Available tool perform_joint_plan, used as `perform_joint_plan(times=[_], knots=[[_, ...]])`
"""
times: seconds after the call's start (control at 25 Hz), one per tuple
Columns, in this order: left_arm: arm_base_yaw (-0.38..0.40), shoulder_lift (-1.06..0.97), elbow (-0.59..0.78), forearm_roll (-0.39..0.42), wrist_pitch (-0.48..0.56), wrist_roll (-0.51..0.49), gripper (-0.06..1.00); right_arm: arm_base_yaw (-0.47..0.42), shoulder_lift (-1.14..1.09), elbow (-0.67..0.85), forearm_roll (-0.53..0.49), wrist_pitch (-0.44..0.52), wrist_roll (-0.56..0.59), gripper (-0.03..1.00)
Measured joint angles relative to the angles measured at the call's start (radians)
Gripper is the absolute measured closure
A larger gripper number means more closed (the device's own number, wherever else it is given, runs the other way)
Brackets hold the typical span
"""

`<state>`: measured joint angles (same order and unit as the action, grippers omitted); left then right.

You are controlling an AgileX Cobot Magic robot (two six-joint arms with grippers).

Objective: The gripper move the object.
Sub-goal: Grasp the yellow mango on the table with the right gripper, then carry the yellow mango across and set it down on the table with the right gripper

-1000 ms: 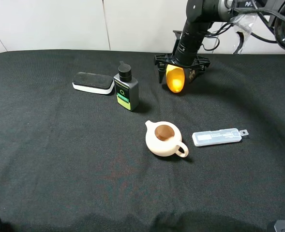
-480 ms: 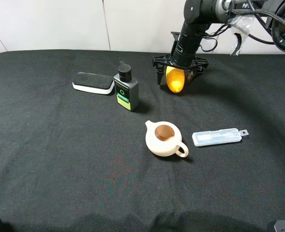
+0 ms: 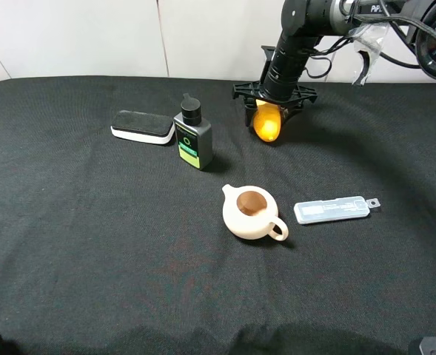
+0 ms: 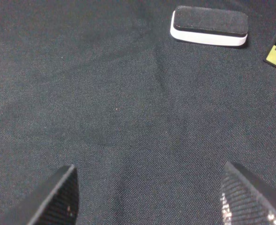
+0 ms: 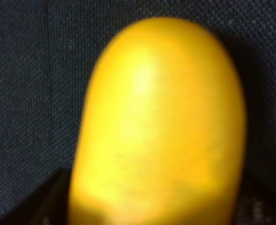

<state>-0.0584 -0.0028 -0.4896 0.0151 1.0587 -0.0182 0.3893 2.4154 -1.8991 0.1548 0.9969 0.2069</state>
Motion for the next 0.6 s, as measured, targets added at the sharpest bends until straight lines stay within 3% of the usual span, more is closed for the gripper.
perform_joint_plan(times=[0.36, 0.6], knots=[[0.0, 0.0, 0.0, 0.0, 0.0, 0.0, 0.27, 0.0, 0.0, 0.0, 0.0, 0.008, -0.003, 0.51], [0.0, 0.0, 0.0, 0.0, 0.0, 0.0, 0.27, 0.0, 0.002, -0.052, -0.027, 0.113, -0.059, 0.51]])
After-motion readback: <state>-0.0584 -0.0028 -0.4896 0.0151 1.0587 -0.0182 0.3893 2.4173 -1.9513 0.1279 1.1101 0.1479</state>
